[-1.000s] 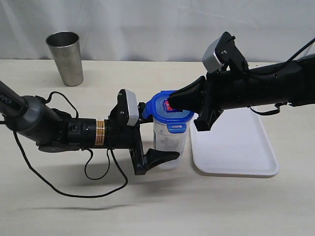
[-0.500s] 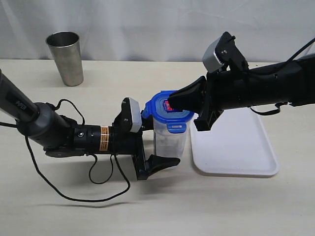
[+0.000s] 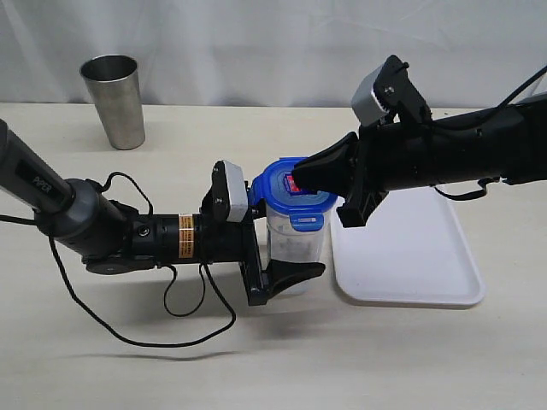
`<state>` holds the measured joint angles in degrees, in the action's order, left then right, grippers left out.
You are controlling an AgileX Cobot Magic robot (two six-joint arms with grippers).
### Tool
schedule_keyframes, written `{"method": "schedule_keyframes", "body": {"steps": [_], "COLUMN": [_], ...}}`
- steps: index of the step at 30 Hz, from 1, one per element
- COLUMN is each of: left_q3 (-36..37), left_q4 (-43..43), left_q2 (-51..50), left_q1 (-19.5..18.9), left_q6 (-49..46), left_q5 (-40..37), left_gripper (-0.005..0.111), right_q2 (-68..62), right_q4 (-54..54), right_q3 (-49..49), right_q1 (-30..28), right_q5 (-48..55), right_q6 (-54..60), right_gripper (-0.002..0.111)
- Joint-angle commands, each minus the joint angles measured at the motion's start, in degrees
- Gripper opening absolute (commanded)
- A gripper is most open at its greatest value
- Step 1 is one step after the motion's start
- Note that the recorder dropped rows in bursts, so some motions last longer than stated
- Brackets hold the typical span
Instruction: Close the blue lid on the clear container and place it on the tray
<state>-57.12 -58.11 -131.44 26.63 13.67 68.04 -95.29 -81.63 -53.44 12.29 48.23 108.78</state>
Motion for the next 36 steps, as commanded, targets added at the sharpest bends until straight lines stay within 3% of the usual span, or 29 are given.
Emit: {"method": "schedule_keyframes", "body": {"steps": [1,11,18,26,28,29,30,32,33,36], "left_q3": [-0.4,-0.4,-0.4,-0.4,-0.4,-0.4,-0.4,-0.4,-0.4,-0.4], "left_q4": [0.8,-1.2,0.9,1.6,1.5,1.3,1.3,1.3,1.3,1.3], "left_q2": [0.0,0.0,0.0,0.0,0.0,0.0,0.0,0.0,0.0,0.0], "left_q1": [0.1,0.1,0.1,0.1,0.1,0.1,0.1,0.1,0.0,-1.6], "left_q6": [-0.1,0.1,12.2,11.9,11.9,11.9,11.9,11.9,11.7,11.7], "left_q5": [1.3,1.9,0.8,-0.5,-1.7,-1.7,-1.7,-1.7,-1.7,-1.6], "left_gripper": [0.09,0.09,0.09,0.09,0.075,0.056,0.047,0.007,0.0,0.0], "right_q2": [-0.3,-0.3,-0.3,-0.3,-0.3,-0.3,-0.3,-0.3,-0.3,0.8], "right_q4": [3.1,3.1,3.1,3.1,3.1,3.1,3.1,3.1,3.1,1.9], "right_q3": [0.3,0.3,0.3,0.3,0.3,0.3,0.3,0.3,0.3,0.1], "right_q1": [0.2,0.2,0.2,0.2,0.2,0.2,0.2,0.2,0.2,0.2], "right_q5": [-0.6,-0.6,-0.6,-0.6,-0.6,-0.6,-0.6,-0.6,-0.6,0.3], "right_q6": [-0.3,-0.3,-0.3,-0.3,-0.3,-0.3,-0.3,-0.4,-0.6,-0.7], "right_gripper": [0.004,0.004,0.004,0.004,0.004,0.004,0.004,0.004,0.004,0.005]}}
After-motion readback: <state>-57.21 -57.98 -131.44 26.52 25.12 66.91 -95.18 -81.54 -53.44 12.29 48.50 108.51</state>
